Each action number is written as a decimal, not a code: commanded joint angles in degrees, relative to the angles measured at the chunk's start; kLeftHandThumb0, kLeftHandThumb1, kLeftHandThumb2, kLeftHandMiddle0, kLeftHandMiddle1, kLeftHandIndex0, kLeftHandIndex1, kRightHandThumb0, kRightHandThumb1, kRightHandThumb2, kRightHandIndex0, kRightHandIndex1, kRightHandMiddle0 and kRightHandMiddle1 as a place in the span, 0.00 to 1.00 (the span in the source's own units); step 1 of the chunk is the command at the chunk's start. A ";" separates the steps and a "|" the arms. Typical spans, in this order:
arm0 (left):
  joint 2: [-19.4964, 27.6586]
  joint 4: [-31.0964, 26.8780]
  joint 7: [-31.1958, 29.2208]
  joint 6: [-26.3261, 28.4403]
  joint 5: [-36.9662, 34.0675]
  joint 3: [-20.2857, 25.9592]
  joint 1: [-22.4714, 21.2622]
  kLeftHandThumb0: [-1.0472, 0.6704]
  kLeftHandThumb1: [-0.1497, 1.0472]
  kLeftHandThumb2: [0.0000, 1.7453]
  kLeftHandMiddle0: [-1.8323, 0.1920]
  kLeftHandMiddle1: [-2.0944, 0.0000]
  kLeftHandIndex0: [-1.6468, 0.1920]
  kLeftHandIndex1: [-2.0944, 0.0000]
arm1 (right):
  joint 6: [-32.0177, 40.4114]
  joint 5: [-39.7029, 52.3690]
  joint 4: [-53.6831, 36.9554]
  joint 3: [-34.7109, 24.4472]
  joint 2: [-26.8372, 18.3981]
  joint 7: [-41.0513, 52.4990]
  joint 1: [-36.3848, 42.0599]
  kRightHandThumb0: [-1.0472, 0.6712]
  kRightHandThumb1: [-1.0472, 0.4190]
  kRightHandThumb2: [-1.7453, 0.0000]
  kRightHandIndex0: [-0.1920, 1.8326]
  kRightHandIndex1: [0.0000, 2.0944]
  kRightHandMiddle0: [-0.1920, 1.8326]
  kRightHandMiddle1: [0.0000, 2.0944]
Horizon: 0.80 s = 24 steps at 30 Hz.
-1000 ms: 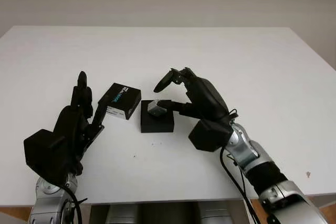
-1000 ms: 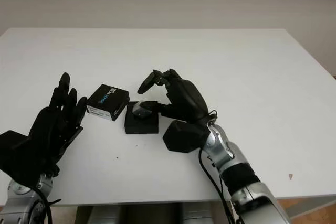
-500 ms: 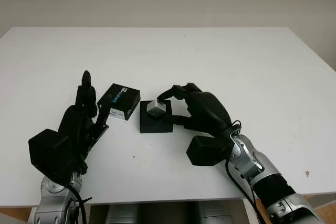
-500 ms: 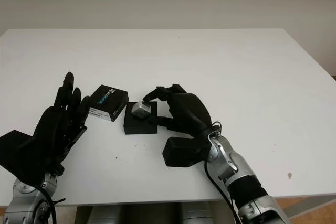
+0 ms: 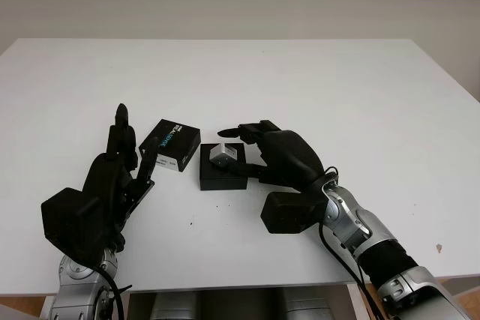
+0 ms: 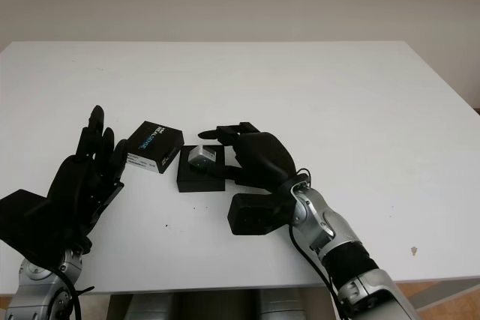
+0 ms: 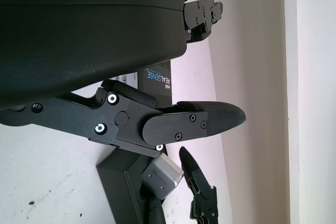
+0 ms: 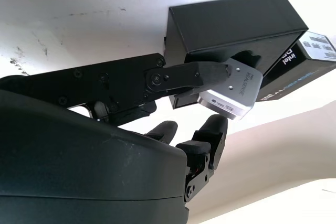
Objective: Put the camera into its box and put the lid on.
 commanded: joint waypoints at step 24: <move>-0.17 -0.95 0.80 0.10 0.12 -0.29 -0.64 0.27 1.00 0.28 1.00 0.98 1.00 0.98 | -1.54 12.47 -21.65 -6.66 -7.18 17.09 10.01 0.31 0.00 0.90 0.16 0.40 0.22 0.55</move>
